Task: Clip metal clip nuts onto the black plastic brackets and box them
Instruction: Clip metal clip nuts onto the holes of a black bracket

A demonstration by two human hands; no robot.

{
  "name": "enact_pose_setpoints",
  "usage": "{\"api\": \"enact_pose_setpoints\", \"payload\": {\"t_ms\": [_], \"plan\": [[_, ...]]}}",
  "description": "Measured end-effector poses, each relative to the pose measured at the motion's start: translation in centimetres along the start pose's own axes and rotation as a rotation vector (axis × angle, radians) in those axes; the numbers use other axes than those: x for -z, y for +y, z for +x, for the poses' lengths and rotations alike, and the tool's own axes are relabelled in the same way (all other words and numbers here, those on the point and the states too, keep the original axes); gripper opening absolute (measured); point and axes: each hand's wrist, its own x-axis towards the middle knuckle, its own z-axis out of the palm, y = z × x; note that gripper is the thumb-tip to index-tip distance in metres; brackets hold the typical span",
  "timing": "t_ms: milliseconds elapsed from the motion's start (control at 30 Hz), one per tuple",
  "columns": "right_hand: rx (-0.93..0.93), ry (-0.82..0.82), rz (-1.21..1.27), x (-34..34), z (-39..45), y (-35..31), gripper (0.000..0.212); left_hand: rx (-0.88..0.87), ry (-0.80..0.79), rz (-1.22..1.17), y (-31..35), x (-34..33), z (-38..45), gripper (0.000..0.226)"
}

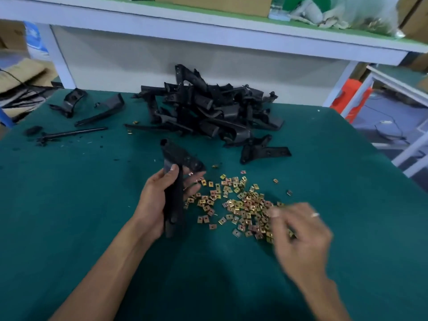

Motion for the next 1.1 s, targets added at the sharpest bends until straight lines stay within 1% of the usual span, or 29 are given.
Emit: {"api": "enact_pose_setpoints", "payload": {"t_ms": [67, 100, 133, 167, 200, 233, 300, 367, 433, 500, 600, 733, 800, 867, 900, 967, 1033, 1100], "plan": [[-0.334, 0.112, -0.103, 2.5, -0.9, 3.2, 0.014, 0.046, -0.036, 0.104, -0.6, 0.0, -0.3, 0.026], [-0.5, 0.128, -0.102, 3.4, -1.3, 4.5, 0.014, 0.061, -0.046, 0.112, -0.9, -0.1, -0.5, 0.022], [-0.644, 0.122, -0.061, 4.1, -1.7, 5.5, 0.02, 0.068, -0.059, 0.106, -1.5, -0.2, -0.6, 0.022], [-0.747, 0.104, 0.024, 4.5, -1.9, 6.2, 0.027, 0.077, -0.073, 0.096, -2.0, -0.3, -0.6, 0.024], [-0.799, 0.078, 0.112, 4.8, -2.0, 6.5, 0.031, 0.086, -0.088, 0.093, -2.5, -0.5, -0.7, 0.024], [-0.805, 0.029, 0.162, 4.9, -2.1, 6.5, 0.034, 0.1, -0.105, 0.094, -3.0, -0.7, -0.7, 0.024], [-0.747, -0.128, 0.163, 5.2, -2.3, 5.7, 0.035, 0.131, -0.141, 0.094, -3.8, -0.9, -0.9, 0.022], [-0.638, -0.273, 0.085, 5.7, -2.6, 5.1, 0.031, 0.155, -0.149, 0.12, -4.3, -1.2, -1.2, 0.023], [-0.556, -0.36, -0.003, 6.1, -2.9, 5.1, 0.029, 0.156, -0.137, 0.151, -4.7, -1.3, -1.5, 0.025], [-0.53, -0.399, -0.047, 6.3, -2.9, 5.2, 0.026, 0.146, -0.137, 0.167, -4.7, -1.5, -1.7, 0.025], [-0.535, -0.403, -0.084, 5.9, -3.1, 5.4, 0.017, 0.142, -0.141, 0.172, -4.8, -1.8, -2.2, 0.024], [-0.525, -0.423, -0.143, 5.3, -3.4, 5.7, 0.024, 0.116, -0.146, 0.144, -5.4, -2.3, -3.0, 0.026], [-0.521, -0.386, -0.176, 5.1, -3.6, 5.8, 0.025, 0.105, -0.158, 0.137, -5.9, -2.4, -3.3, 0.028], [-0.557, -0.234, -0.096, 5.0, -3.9, 5.6, 0.025, 0.09, -0.188, 0.149, -6.6, -2.6, -3.6, 0.034], [-0.579, -0.144, 0.001, 4.9, -4.0, 5.2, 0.024, 0.082, -0.2, 0.168, -7.0, -2.6, -3.6, 0.035], [-0.628, -0.017, 0.287, 4.3, -4.1, 3.6, 0.021, 0.057, -0.22, 0.229, -7.5, -2.5, -3.8, 0.029], [-0.673, 0.035, 0.542, 2.9, -4.5, 1.3, 0.019, 0.017, -0.245, 0.294, -7.8, -2.4, -3.9, 0.018], [-0.721, 0.043, 0.741, 0.9, -4.8, -0.8, 0.014, -0.041, -0.273, 0.37, -7.9, -2.4, -4.2, 0.017]]}}
